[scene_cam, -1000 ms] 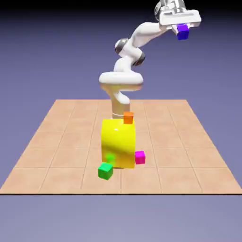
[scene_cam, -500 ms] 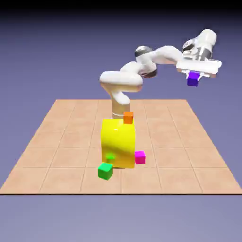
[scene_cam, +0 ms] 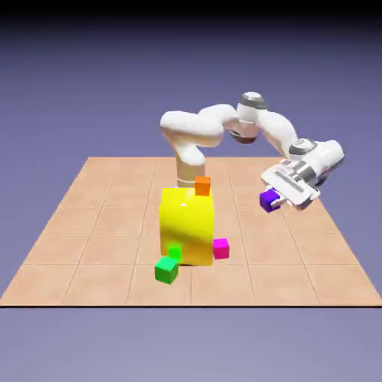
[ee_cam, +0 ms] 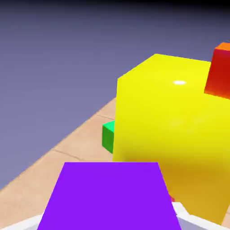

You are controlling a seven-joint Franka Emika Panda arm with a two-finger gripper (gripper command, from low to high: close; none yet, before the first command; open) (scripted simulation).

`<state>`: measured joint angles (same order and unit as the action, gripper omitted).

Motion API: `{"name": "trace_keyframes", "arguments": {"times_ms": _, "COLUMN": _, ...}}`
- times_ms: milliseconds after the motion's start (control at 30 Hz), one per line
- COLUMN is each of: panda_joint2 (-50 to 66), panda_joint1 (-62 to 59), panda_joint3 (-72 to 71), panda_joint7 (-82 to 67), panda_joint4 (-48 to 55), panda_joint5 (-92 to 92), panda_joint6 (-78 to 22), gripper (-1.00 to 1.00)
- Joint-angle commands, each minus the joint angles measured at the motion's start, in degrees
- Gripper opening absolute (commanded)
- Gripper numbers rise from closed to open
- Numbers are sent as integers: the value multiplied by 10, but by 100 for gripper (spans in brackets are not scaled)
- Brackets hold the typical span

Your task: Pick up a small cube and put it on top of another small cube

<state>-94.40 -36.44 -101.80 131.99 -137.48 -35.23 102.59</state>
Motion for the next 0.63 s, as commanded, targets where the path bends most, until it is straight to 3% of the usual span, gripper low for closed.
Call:
{"name": "trace_keyframes", "arguments": {"times_ms": 0, "panda_joint2": -3, "panda_joint1": -10, "panda_joint3": -21, "panda_joint7": 20, "panda_joint4": -2, "panda_joint5": -2, "panda_joint6": -1, "gripper": -100}}
{"name": "trace_keyframes", "arguments": {"times_ms": 167, "panda_joint2": -15, "panda_joint1": -47, "panda_joint3": -95, "panda_joint7": 91, "panda_joint4": -8, "panda_joint5": -11, "panda_joint6": -2, "gripper": -100}}
{"name": "trace_keyframes", "arguments": {"times_ms": 533, "panda_joint2": 204, "panda_joint1": -184, "panda_joint3": -176, "panda_joint7": 278, "panda_joint4": -66, "panda_joint5": 170, "panda_joint6": 188, "gripper": -100}}
{"name": "trace_keyframes", "arguments": {"times_ms": 567, "panda_joint2": 204, "panda_joint1": -184, "panda_joint3": -176, "panda_joint7": 278, "panda_joint4": -66, "panda_joint5": 170, "panda_joint6": 188, "gripper": 100}}
{"name": "trace_keyframes", "arguments": {"times_ms": 600, "panda_joint2": 204, "panda_joint1": -184, "panda_joint3": -176, "panda_joint7": 278, "panda_joint4": -66, "panda_joint5": 170, "panda_joint6": 188, "gripper": 100}}
